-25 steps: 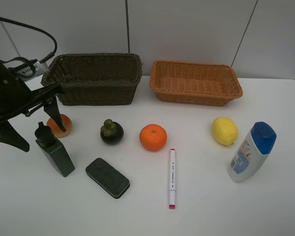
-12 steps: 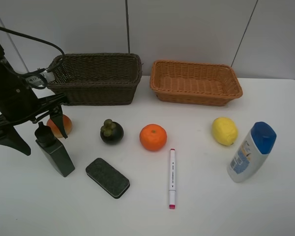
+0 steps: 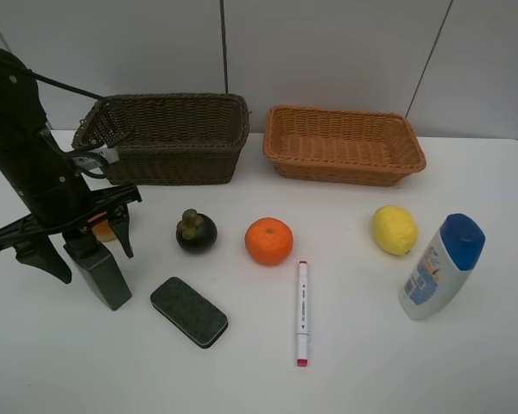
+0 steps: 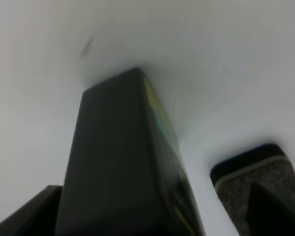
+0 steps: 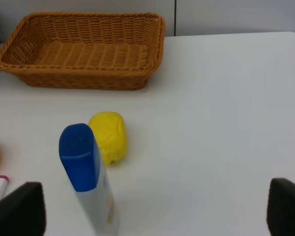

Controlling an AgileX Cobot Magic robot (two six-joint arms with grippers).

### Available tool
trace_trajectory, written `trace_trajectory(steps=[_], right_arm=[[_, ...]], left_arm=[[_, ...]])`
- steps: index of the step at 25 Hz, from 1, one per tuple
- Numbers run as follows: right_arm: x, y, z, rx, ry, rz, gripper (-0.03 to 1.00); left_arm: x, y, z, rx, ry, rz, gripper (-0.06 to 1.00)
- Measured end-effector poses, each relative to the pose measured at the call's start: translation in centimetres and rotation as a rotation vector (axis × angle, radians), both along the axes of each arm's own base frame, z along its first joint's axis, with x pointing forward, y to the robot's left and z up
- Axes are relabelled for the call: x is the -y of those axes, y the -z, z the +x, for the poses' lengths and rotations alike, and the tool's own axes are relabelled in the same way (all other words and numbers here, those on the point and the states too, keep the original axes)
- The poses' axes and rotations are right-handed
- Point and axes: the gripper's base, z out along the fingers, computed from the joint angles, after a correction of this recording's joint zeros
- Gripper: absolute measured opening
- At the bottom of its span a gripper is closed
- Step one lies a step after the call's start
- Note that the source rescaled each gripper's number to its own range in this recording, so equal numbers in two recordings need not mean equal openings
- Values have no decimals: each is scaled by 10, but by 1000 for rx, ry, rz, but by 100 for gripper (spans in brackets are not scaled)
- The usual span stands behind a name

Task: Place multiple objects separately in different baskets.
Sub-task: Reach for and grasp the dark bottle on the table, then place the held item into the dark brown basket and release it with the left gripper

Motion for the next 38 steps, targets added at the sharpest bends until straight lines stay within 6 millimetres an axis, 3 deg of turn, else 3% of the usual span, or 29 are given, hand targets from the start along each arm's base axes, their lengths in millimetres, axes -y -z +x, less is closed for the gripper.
trace_trajectory(steps=[3, 5, 6, 9, 10, 18, 21, 24, 29, 32, 35, 38], right_arm=[[0, 0, 0, 0, 0, 0, 100], [0, 0, 0, 0, 0, 0, 100], [0, 0, 0, 0, 0, 0, 100], [0, 0, 0, 0, 0, 0, 100], [0, 0, 0, 0, 0, 0, 100], [0, 0, 0, 0, 0, 0, 100], [0, 0, 0, 0, 0, 0, 100], [0, 0, 0, 0, -1, 2, 100], [0, 0, 0, 0, -2, 2, 100], [0, 0, 0, 0, -2, 3, 100], [0, 0, 0, 0, -2, 3, 100], [0, 0, 0, 0, -2, 3, 100]], left_arm=[[0, 0, 0, -6, 4, 4, 80], [-1, 0, 0, -6, 8, 7, 68], [-1, 0, 0, -6, 9, 8, 59], [-1, 1, -1, -19, 17, 12, 10], [-1, 1, -2, -24, 27, 15, 0], [-2, -9, -10, -47, 159, -22, 0], [1, -42, -12, 52, 230, -77, 0], [3, -91, -3, 248, 329, -107, 0], [-5, -163, 39, 579, 396, -20, 0], [-17, -180, 73, 690, 357, 25, 0], [-33, -170, 108, 698, 308, 55, 0], [-52, -138, 140, 643, 268, 82, 0]])
